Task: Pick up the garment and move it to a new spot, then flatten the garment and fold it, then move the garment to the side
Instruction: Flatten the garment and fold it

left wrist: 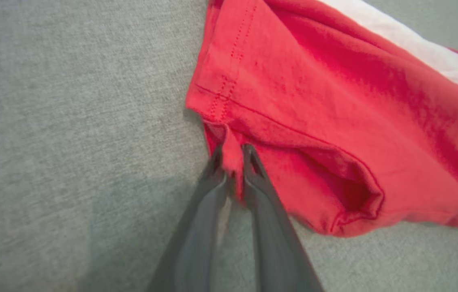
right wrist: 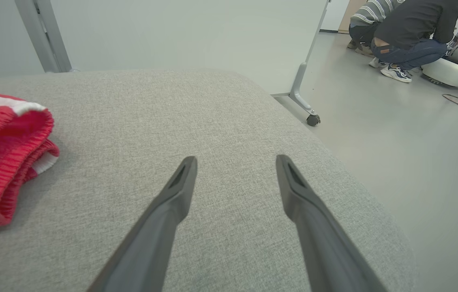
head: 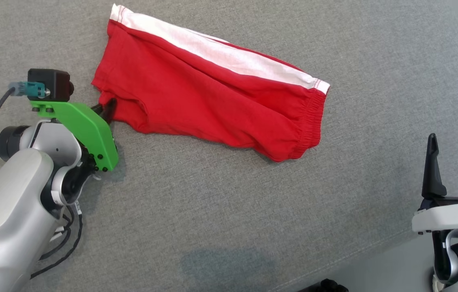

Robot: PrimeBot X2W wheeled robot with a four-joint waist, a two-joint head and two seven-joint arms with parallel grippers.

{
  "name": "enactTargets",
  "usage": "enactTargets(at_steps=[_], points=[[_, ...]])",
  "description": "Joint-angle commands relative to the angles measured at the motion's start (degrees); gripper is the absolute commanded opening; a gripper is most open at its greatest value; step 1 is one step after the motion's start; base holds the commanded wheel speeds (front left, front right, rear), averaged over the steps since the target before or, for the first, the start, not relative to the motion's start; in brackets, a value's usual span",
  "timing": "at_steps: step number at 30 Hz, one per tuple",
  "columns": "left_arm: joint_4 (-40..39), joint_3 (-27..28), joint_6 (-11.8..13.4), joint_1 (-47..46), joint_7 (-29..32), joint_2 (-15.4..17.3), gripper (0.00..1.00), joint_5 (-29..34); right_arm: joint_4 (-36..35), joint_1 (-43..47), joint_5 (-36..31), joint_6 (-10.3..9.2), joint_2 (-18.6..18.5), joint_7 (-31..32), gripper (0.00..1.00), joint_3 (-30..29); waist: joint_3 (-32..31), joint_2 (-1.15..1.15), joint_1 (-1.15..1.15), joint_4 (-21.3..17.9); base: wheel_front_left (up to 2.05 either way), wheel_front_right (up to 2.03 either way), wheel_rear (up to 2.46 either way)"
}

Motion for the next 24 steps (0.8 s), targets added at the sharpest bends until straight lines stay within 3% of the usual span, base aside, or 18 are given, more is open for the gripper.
enactTargets(at_steps=[1, 6, 13, 18, 24], points=[[-0.4, -0.8, 0.3, 1.3, 0.6, 0.0, 0.00, 0.2, 0.2, 0.7, 0.2, -0.02, -0.1, -0.2, 1.00, -0.4, -0.5, 0.13, 0.00, 0.5, 0.00, 0.00, 0.00], [-3.9, -1.6, 1.3, 3.2, -0.4, 1.5, 0.00, 1.7, 1.0, 2.4, -0.2, -0.02, -0.1, -0.2, 1.00, -1.2, -2.0, 0.13, 0.00, 3.4, 0.00, 0.00, 0.00], [-12.0, -1.2, 5.4, 10.2, -5.3, 1.0, 0.00, 2.1, 1.3, 4.0, -1.4, -0.02, -0.1, -0.2, 1.00, -1.4, -3.8, 0.13, 0.00, 8.8, 0.00, 0.00, 0.00], [-17.0, -0.8, 9.4, 18.0, -11.6, -1.1, 0.00, 1.9, 0.7, 4.0, -3.6, -0.02, -0.1, -0.2, 1.00, -1.0, -5.0, 0.13, 0.00, 13.9, 0.00, 0.00, 0.00], [-20.5, -0.3, 12.1, 26.0, -17.9, -3.6, 0.00, 0.9, 0.0, 4.4, -6.4, -0.02, -0.1, -0.2, 1.00, -0.7, -6.5, 0.13, 0.00, 18.9, 0.00, 0.00, 0.00]])
